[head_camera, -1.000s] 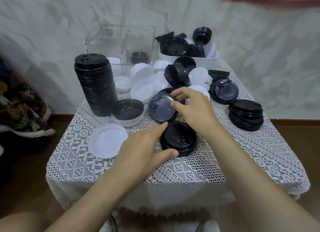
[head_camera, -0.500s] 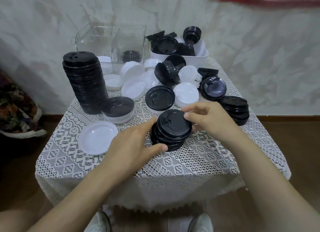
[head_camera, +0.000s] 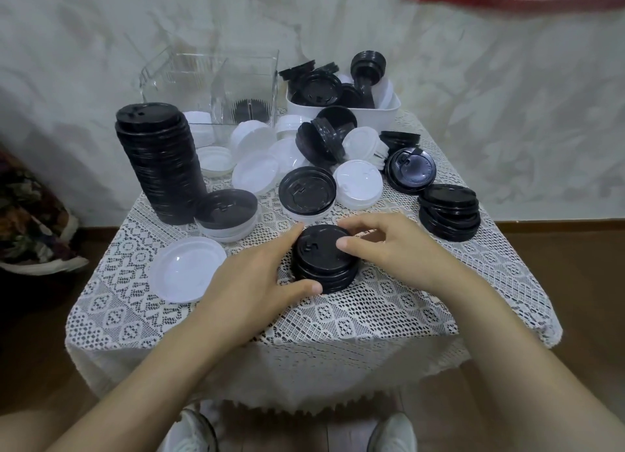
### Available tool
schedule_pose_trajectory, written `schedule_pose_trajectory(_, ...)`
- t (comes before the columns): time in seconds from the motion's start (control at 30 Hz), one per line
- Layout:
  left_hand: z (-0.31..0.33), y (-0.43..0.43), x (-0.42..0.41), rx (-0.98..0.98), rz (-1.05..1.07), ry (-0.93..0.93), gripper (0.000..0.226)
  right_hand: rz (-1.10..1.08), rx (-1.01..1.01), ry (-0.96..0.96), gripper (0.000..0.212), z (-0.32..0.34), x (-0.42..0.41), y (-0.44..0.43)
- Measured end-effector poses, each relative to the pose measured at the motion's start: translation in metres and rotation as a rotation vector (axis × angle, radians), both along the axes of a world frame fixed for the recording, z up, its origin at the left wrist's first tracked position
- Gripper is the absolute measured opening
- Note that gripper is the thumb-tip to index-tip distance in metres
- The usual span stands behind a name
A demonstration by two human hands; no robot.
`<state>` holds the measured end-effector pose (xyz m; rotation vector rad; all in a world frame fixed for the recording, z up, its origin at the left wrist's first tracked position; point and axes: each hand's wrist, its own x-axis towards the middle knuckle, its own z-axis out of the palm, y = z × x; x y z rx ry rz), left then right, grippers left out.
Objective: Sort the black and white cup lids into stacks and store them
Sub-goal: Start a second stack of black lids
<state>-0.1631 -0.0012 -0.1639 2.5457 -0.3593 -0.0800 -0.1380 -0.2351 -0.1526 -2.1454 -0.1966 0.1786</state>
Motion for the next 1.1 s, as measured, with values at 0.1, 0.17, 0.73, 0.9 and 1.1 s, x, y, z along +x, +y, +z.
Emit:
schedule_pose_trajectory(0.1,-0.003,-0.001,0.002,0.02,0.004,0.001,0.09,0.038,-0.031,0.013,0.051,0.0,-0.001,-0.002)
schedule_pose_trajectory(0.17,-0.003,0.001,0.002,0.017,-0.007,-0.005,0.09,0.061,-0.063,0.02,0.066,0.0,-0.001,-0.003)
schedule_pose_trajectory(0.73,-0.001,-0.002,0.006,0.055,0.003,0.006,0.073,0.087,-0.159,0.043,0.069,0.005,-0.002,0.002)
schedule_pose_trajectory(0.9,0.001,-0.004,0.002,0.127,-0.046,-0.064,0.07,0.067,-0.077,0.06,0.057,0.002,-0.002,-0.002)
schedule_pose_trajectory(1.1,-0.003,-0.001,0.0,0.074,-0.06,-0.092,0.073,-0.082,-0.095,-0.222,0.036,-0.01,0.027,0.008)
